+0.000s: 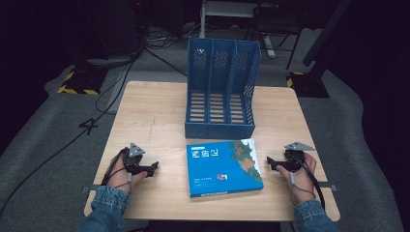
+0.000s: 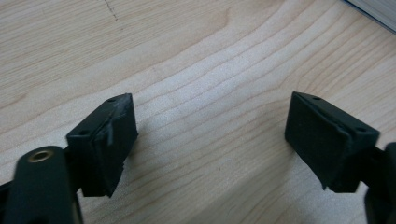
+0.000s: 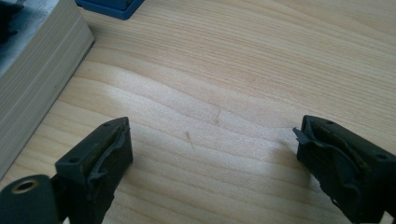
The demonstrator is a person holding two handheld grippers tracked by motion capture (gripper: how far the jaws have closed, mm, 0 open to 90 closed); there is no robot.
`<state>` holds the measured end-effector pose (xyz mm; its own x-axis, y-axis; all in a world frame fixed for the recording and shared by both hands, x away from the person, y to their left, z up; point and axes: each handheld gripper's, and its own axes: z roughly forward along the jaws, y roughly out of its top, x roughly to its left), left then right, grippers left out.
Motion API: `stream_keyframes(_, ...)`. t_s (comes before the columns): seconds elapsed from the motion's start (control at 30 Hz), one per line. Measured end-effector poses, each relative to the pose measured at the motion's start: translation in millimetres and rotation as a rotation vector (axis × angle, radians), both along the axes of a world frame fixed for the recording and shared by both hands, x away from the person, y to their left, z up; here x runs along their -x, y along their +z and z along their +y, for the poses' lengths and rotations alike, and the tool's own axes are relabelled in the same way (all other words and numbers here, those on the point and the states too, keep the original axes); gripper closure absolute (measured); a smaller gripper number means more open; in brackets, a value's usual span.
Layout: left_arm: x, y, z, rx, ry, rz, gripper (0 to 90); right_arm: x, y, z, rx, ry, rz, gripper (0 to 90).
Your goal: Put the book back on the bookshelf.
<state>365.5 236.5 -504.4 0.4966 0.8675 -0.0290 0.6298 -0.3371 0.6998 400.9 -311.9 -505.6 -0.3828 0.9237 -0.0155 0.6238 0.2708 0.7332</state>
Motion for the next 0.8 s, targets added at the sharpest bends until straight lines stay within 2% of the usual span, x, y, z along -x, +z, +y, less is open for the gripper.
stream_keyframes(0.1, -1.5, 5.4, 0.2, -0.024, 0.008, 0.03, 29.5, 0.0, 0.0, 0.1, 0.0, 0.0, 0.0, 10.6)
stream_keyframes(0.17, -2.6, 7.8, -0.6, -0.021, 0.009, 0.039, 31.3, 0.2, 0.0, 0.1, 0.0, 0.002, -0.001, 11.4)
stream_keyframes(0.3, -2.1, 18.7, -4.1, 0.005, 0.022, -0.011, 33.7, 1.3, 0.3, 0.4, -0.001, 0.005, -0.004, 13.3)
stream_keyframes(0.43, 0.8, 29.8, -8.9, 0.069, 0.012, -0.049, 34.9, 2.2, 0.4, 1.1, -0.003, 0.001, -0.005, 14.0)
stream_keyframes(0.53, 3.3, 36.2, -12.7, 0.083, -0.004, -0.065, 35.6, 2.3, 0.3, 1.2, -0.003, 0.0, -0.005, 14.0)
stream_keyframes(0.57, 5.0, 39.6, -16.0, 0.1, -0.008, -0.075, 36.1, 2.3, 0.4, 1.2, -0.003, 0.0, -0.005, 14.0)
stream_keyframes(0.6, 6.3, 42.4, -18.5, 0.122, -0.017, -0.082, 36.5, 2.3, 0.3, 1.2, -0.004, 0.001, -0.005, 14.0)
stream_keyframes(0.7, 11.3, 49.8, -28.4, 0.249, -0.031, -0.078, 36.9, 2.1, 0.3, 1.2, -0.003, 0.004, -0.007, 14.0)
stream_keyframes(0.73, 12.9, 51.5, -31.5, 0.27, -0.041, -0.074, 36.9, 2.0, 0.3, 1.2, -0.002, 0.004, -0.007, 14.0)
stream_keyframes(0.8, 15.9, 54.3, -39.0, 0.268, -0.063, -0.084, 37.0, 2.0, 0.3, 1.3, -0.002, 0.005, -0.007, 14.0)
